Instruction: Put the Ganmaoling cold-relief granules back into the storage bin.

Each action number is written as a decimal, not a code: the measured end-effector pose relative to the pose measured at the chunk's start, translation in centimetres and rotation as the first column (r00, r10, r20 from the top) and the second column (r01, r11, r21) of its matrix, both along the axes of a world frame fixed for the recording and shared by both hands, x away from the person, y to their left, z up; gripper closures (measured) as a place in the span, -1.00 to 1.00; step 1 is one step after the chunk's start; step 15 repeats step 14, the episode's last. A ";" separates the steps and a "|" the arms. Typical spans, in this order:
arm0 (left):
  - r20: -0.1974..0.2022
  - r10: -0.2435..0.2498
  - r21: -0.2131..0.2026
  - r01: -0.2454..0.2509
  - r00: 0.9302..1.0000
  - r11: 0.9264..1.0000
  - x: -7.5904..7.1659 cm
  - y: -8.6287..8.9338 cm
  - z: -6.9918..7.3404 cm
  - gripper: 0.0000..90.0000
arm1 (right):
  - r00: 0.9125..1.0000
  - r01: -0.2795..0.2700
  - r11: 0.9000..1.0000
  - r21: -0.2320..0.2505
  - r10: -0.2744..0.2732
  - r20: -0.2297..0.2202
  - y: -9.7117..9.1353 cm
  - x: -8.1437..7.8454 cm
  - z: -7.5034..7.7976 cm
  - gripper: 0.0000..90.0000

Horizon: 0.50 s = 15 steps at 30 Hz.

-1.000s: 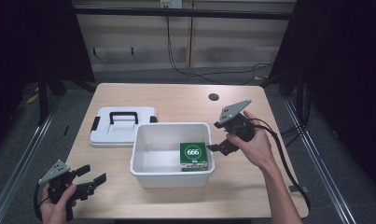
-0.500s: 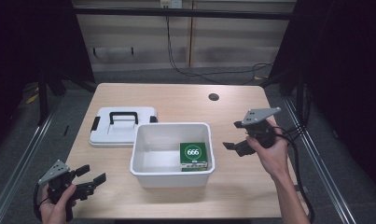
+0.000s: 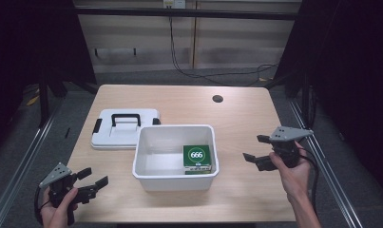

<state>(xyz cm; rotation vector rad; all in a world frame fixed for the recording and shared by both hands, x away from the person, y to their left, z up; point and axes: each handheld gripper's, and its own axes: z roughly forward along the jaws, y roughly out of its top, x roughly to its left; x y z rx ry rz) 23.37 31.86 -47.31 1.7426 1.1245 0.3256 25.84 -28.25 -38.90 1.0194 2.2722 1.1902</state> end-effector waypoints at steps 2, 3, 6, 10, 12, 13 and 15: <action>0.001 0.003 0.000 -0.003 1.000 1.000 0.0 0.0 0.0 -0.64 | 1.000 0.012 1.000 -0.004 -0.012 0.004 -0.4 -0.5 -0.5 -0.68; 0.000 -0.001 0.004 0.001 1.000 1.000 0.0 0.0 0.0 -0.64 | 1.000 0.027 1.000 0.005 -0.027 0.003 -0.6 -0.7 -0.9 -0.69; 0.001 -0.003 0.004 0.003 1.000 1.000 0.0 -0.1 0.0 -0.64 | 0.998 0.056 0.998 0.004 -0.056 0.010 -1.3 -1.5 -2.1 -0.69; -0.004 -0.008 -0.001 0.008 1.000 1.000 0.1 -0.3 0.0 -0.64 | 0.994 0.102 0.994 0.033 -0.103 0.019 -2.1 -2.2 -3.2 -0.69; -0.003 -0.012 -0.001 0.012 1.000 1.000 0.1 -0.4 0.0 -0.64 | 0.992 0.124 0.992 0.038 -0.124 0.015 -2.5 -2.2 -3.7 -0.70; -0.002 -0.012 -0.001 0.012 1.000 1.000 0.1 -0.3 0.0 -0.64 | 0.990 0.136 0.989 0.050 -0.137 0.018 -2.8 -2.3 -3.9 -0.70; -0.003 -0.014 0.003 0.014 1.000 1.000 0.1 -0.3 0.0 -0.64 | 0.990 0.137 0.989 0.053 -0.137 0.006 -3.1 -2.2 -4.2 -0.70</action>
